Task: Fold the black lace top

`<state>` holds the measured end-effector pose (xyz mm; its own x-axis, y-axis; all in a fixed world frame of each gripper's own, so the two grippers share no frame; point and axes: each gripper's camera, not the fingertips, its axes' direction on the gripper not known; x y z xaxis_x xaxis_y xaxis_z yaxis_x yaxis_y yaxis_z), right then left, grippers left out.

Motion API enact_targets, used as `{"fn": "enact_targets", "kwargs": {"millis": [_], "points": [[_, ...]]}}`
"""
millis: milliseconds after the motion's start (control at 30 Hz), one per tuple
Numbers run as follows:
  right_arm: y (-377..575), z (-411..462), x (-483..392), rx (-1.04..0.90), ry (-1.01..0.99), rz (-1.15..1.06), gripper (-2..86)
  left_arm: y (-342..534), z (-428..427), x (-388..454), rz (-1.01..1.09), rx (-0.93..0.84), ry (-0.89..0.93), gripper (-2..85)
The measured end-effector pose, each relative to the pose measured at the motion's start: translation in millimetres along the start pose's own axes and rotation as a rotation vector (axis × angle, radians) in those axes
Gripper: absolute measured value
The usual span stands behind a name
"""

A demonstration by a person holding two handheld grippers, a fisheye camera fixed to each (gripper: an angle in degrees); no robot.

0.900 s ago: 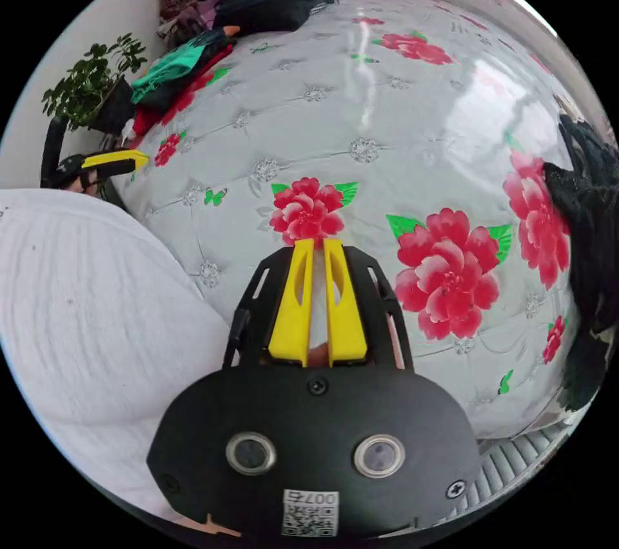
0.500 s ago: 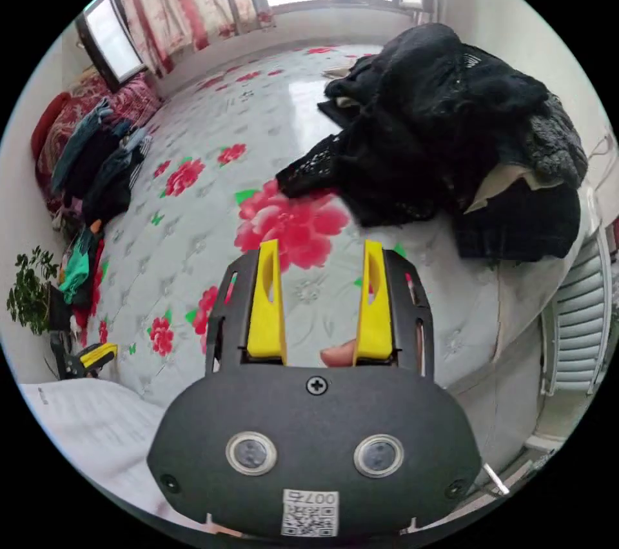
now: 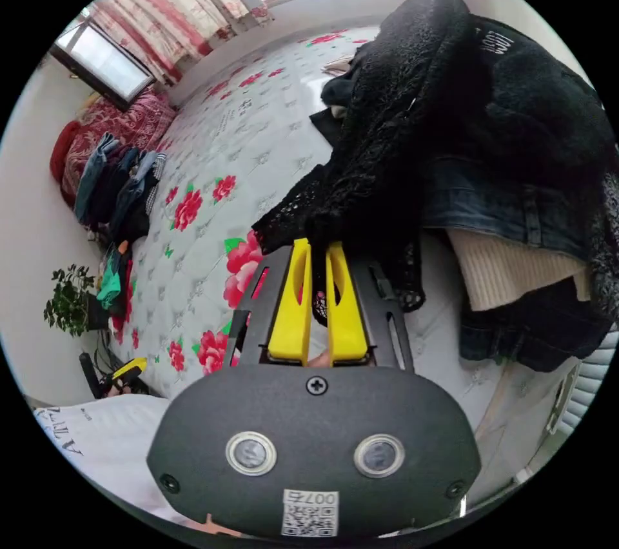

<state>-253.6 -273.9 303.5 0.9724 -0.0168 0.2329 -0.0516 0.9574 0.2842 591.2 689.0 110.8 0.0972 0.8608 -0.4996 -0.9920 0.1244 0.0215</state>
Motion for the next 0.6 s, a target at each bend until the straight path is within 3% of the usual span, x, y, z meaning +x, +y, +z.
{"fn": "enact_targets", "kwargs": {"millis": [67,267,467,600], "points": [[31,3,-38,-0.012,-0.281,-0.112,1.4,8,-1,8,0.044,-0.003,-0.032,8.8],[105,-36,-141,-0.123,-0.854,-0.463,-0.1,25,-7,13,0.131,-0.007,0.020,11.4],[94,-190,-182,0.171,-0.950,-0.847,-0.3,39,-40,23,0.297,0.081,0.051,16.1],[105,-241,-209,0.278,-0.934,-0.949,-0.3,44,-75,37,0.393,0.214,0.088,15.9]]}}
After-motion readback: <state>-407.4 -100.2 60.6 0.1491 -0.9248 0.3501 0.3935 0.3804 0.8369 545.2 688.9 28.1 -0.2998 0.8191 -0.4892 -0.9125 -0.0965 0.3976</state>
